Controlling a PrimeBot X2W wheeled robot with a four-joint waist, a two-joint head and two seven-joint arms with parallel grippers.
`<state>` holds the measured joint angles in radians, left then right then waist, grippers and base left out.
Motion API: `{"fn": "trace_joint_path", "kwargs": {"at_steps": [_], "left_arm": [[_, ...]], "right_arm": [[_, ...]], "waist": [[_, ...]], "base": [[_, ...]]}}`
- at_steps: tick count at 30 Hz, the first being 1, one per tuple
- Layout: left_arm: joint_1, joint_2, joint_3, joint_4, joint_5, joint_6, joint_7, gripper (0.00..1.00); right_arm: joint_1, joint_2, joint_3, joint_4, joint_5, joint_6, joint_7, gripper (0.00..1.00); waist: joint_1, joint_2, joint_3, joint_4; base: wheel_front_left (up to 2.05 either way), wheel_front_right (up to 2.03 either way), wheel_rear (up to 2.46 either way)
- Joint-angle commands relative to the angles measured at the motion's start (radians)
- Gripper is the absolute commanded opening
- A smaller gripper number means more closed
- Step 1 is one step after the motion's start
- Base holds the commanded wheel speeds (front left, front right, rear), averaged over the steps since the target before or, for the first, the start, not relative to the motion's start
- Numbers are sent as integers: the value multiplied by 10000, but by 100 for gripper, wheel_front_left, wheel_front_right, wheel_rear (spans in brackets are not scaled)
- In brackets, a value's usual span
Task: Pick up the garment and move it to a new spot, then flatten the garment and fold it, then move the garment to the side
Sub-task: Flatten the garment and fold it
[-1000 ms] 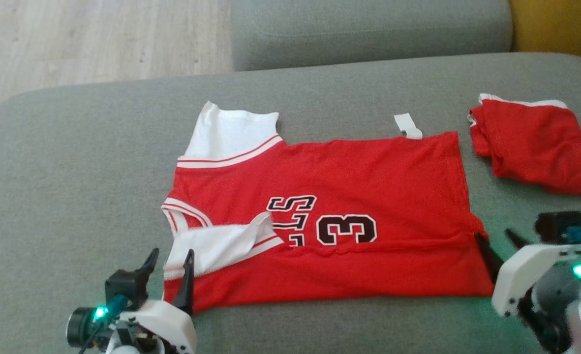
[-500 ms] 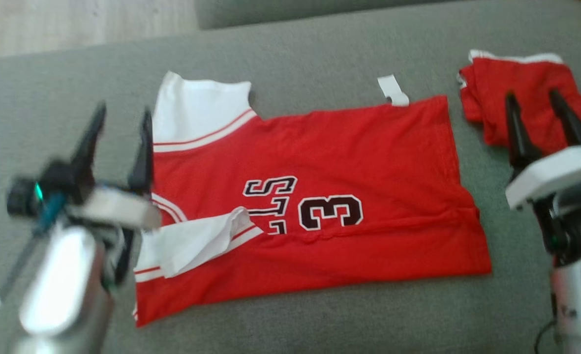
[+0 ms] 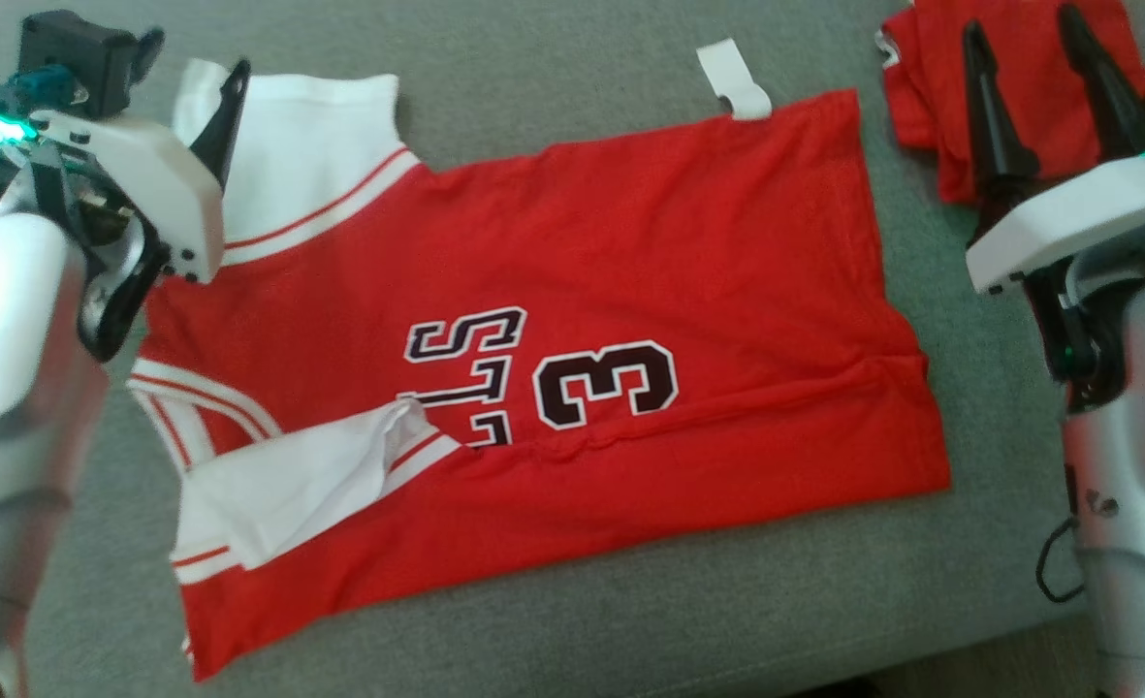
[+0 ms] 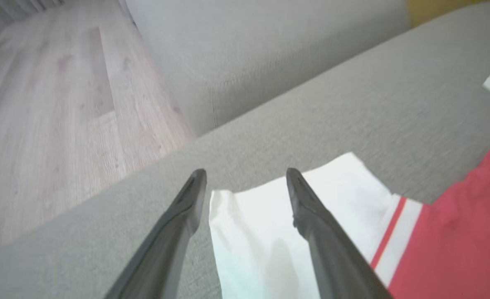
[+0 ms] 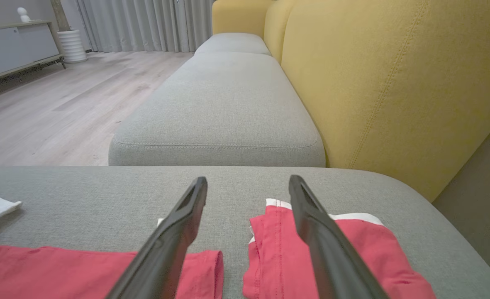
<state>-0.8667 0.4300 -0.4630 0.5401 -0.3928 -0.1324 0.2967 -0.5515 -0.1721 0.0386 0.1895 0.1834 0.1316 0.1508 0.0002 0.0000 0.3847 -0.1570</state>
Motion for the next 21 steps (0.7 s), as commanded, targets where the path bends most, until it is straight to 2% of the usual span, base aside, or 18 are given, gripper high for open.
{"fn": "trace_joint_path", "kwargs": {"at_steps": [1,5,8,18,21], "left_arm": [[-581,656,60,-48,-223,23,209,100],[-1144,1143,-700,716,-578,20,611,100],[-1536,1434,-1086,1268,-453,20,735,100],[-1939,1251,-1600,2146,-1766,19,1072,100],[-1919,1050,-1603,2272,-2733,18,1609,98]], "right_arm": [[-357,-117,211,-280,35,-9,-143,100],[-565,-90,334,-186,83,-9,-294,100],[-627,-65,392,-158,95,-9,-375,100],[-622,-46,235,3,-43,-9,-466,100],[-667,-68,210,11,-64,-9,-442,100]], "waist": [[-2,0,303,-246],[-2,0,597,-412],[-2,0,783,-504],[-2,0,1004,-602],[-2,0,1038,-592]], "base": [[0,0,0],[0,0,0],[0,0,0],[0,0,0],[0,0,0]]}}
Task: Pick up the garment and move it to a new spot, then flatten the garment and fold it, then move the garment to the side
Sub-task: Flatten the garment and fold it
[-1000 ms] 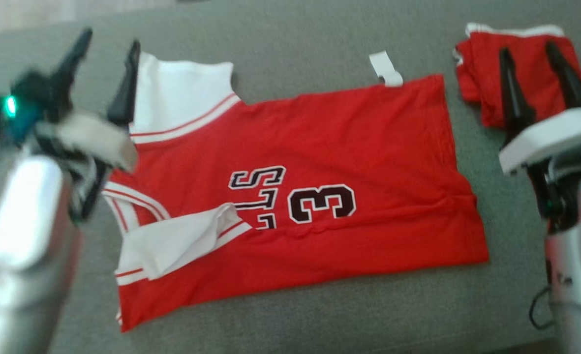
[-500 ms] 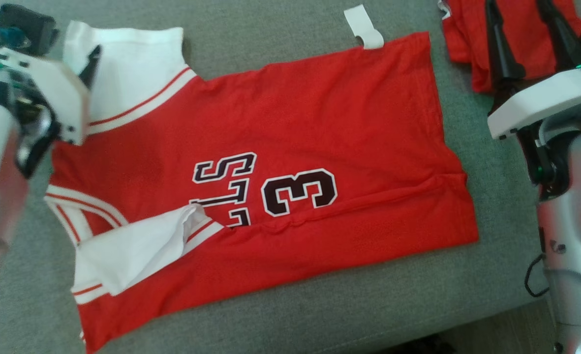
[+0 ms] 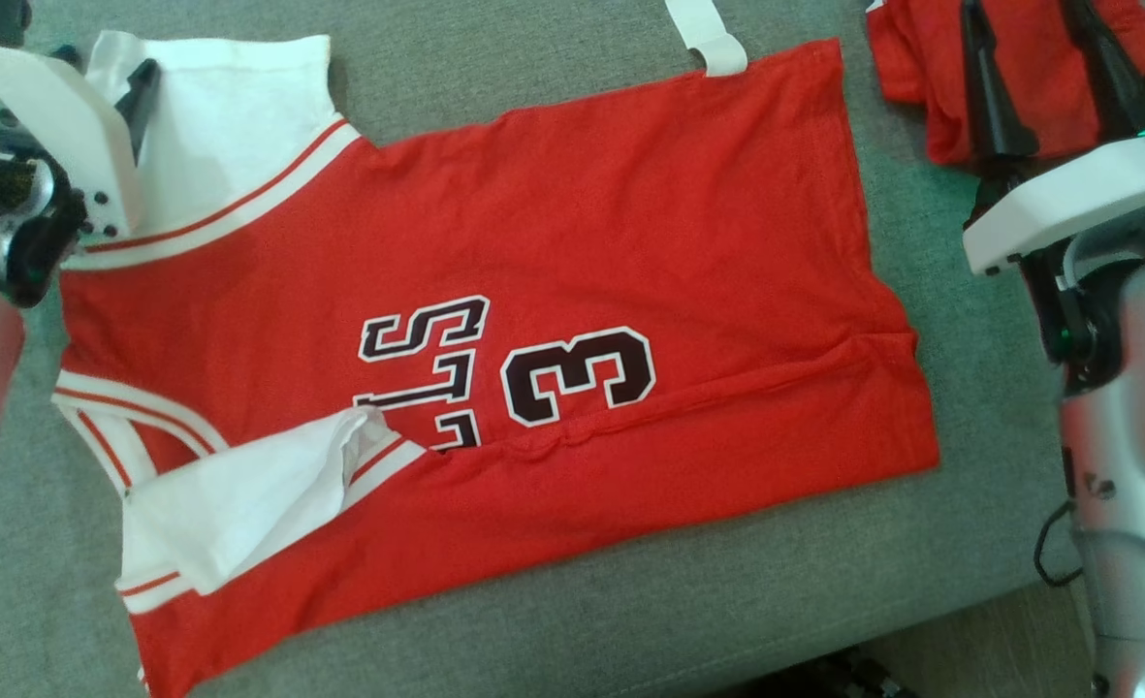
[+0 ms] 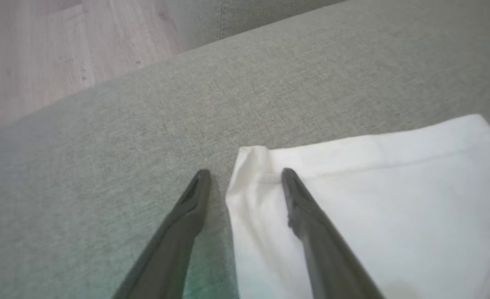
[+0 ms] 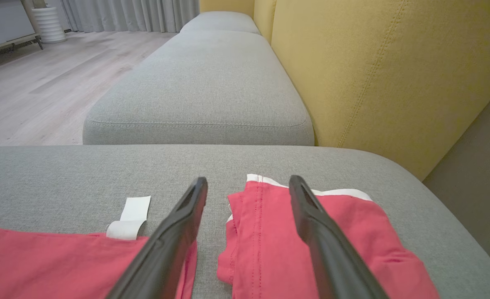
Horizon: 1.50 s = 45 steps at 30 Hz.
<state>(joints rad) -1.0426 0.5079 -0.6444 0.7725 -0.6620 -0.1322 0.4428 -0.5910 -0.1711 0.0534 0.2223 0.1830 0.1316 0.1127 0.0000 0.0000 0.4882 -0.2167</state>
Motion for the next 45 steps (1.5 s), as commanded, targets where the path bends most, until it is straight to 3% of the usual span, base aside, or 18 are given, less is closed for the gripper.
{"fn": "trace_joint_path", "kwargs": {"at_steps": [1,2,6,11,14,20,32,41,42,43,45], "left_arm": [[-177,271,170,-74,-243,16,255,18],[-202,303,74,-127,-355,16,308,0],[-253,353,-188,-344,-612,16,-133,0],[-385,222,-220,-575,-264,33,-1934,0],[-250,-88,-298,-989,7,55,-3172,0],[481,-280,-584,-2380,266,237,-4027,0],[1573,68,-859,-5242,281,859,-3663,0],[1664,140,-936,-5851,269,1034,-3460,0],[1642,152,-941,-5845,281,1042,-3447,0],[1614,167,-939,-5828,297,1056,-3443,0],[1555,195,-890,-5755,306,1108,-3468,0]], "right_arm": [[-293,-84,54,-317,-65,-9,-49,100],[-312,-91,42,-316,-71,-9,-38,100],[-335,-228,72,-210,-94,-9,57,100],[-425,-556,335,42,77,-9,214,100],[-475,-978,682,338,341,-9,440,100],[-478,-1756,1209,1227,971,-9,933,100],[-896,-2591,1922,3358,1721,-9,1865,100],[-1398,-2565,2344,4487,1965,-9,2411,100],[-1439,-2564,2428,4592,2019,-9,2529,77],[-1489,-2579,2527,4650,2068,-9,2593,0],[-1659,-2634,2621,4647,2204,-9,2477,0]], "waist": [[0,0,11,10],[0,0,14,21],[0,0,-86,186],[0,0,-427,568],[0,0,-787,1059],[0,0,-1194,1949],[0,0,-1019,2909],[0,0,-713,3107],[0,0,-693,3109],[0,0,-678,3103],[0,0,-665,3068]], "base": [[0,0,0],[0,0,0],[0,0,0],[0,0,0],[0,0,0],[0,0,0],[0,0,0],[0,0,0],[0,0,0],[0,0,0],[0,0,0]]}}
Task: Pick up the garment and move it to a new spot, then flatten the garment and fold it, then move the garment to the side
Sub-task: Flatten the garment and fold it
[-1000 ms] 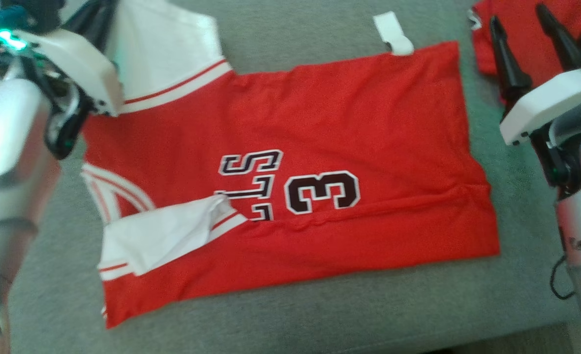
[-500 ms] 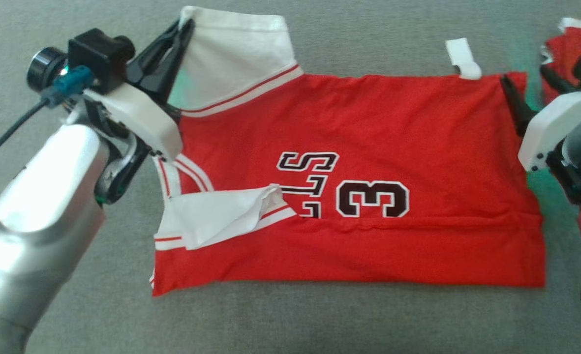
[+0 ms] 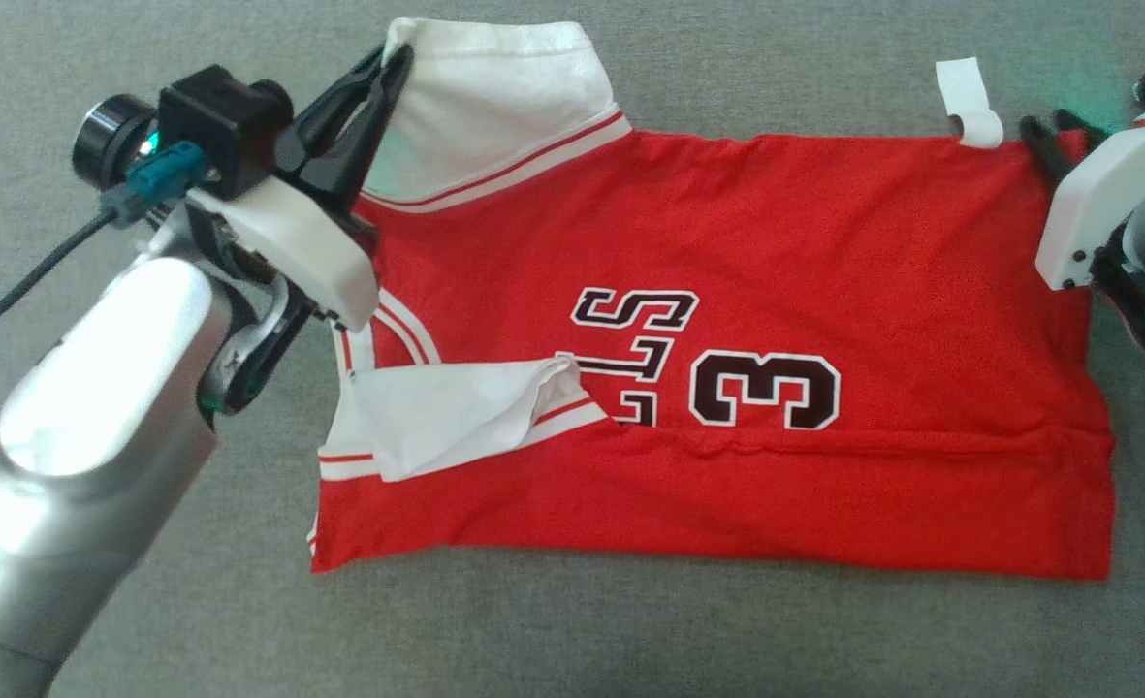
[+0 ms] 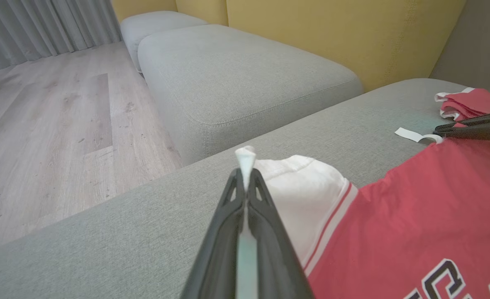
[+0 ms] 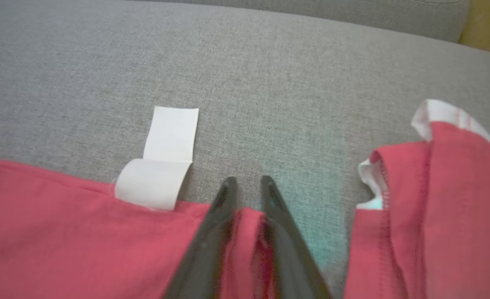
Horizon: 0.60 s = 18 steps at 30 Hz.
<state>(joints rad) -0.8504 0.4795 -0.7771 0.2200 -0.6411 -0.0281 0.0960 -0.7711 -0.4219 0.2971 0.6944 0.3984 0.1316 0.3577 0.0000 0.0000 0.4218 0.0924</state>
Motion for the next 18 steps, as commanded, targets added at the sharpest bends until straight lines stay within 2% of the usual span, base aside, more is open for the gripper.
{"fn": "trace_joint_path", "kwargs": {"at_steps": [1,11,18], "left_arm": [[-395,497,490,-165,90,106,-43,0],[-1563,737,1208,1197,241,297,-751,0],[-2932,309,1401,2877,435,66,-1521,0]], "right_arm": [[28,-142,172,-98,104,-9,-115,0],[-1662,249,68,-587,625,-9,-1738,0],[-2890,670,85,-201,854,-9,-2616,0]], "waist": [[0,0,-9,-57],[0,0,176,-654],[0,0,319,-926]], "base": [[0,0,0],[0,0,0],[0,0,0]]}}
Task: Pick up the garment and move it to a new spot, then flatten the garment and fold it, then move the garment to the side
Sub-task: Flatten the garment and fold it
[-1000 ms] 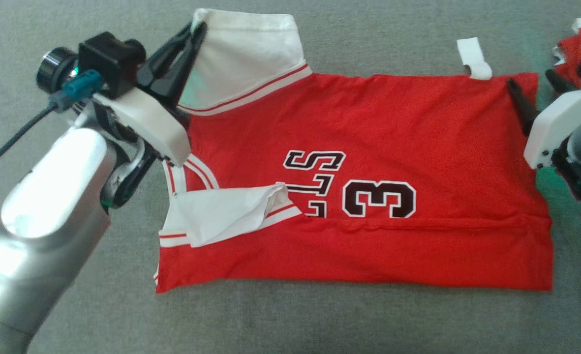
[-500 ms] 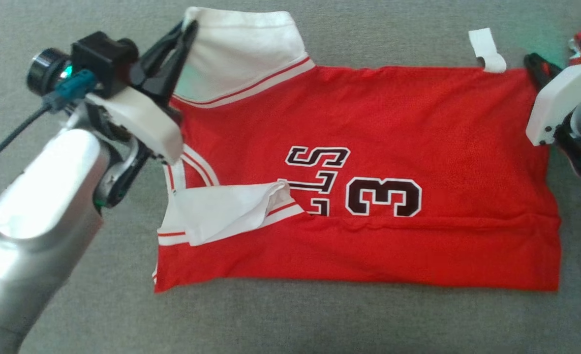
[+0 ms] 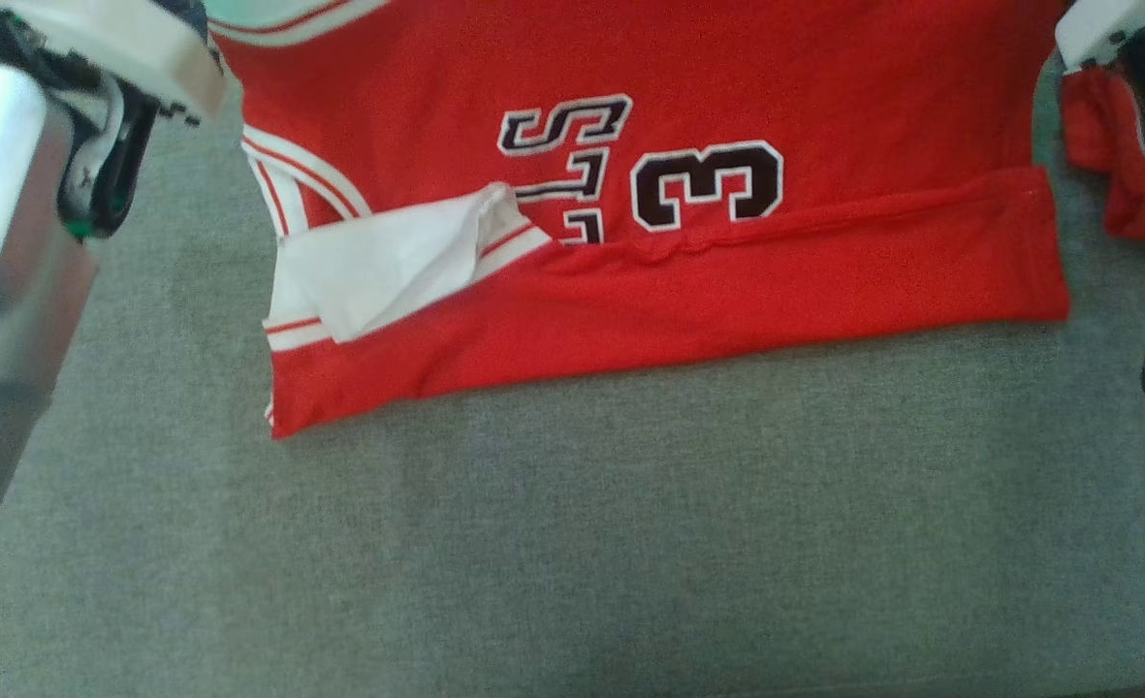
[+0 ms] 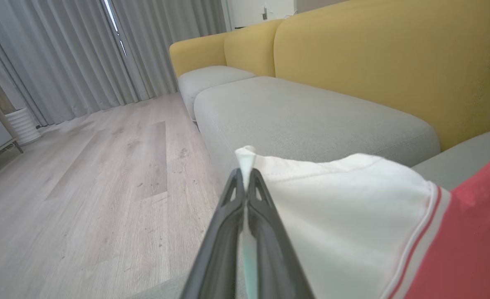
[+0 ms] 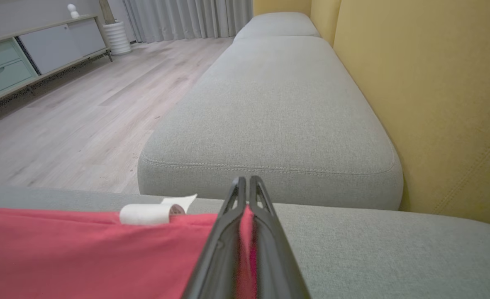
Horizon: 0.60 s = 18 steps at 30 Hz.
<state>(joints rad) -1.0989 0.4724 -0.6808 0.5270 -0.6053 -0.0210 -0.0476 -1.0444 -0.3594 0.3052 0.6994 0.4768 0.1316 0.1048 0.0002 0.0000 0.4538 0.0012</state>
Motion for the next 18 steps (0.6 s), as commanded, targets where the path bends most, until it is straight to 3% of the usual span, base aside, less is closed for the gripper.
{"fn": "trace_joint_path", "kwargs": {"at_steps": [1,10,18], "left_arm": [[-598,300,400,43,142,-41,-189,0],[-703,-287,94,1556,84,-580,-997,0],[669,-49,-441,1001,-495,-976,-695,0]], "right_arm": [[-261,96,1,-107,89,-9,-203,0],[-55,200,612,876,647,-9,-465,0],[1205,-631,1642,688,1777,-9,38,0]], "waist": [[-2,0,-11,-25],[-2,0,-380,182],[-2,0,-1192,512]], "base": [[0,0,0],[0,0,0],[0,0,0]]}}
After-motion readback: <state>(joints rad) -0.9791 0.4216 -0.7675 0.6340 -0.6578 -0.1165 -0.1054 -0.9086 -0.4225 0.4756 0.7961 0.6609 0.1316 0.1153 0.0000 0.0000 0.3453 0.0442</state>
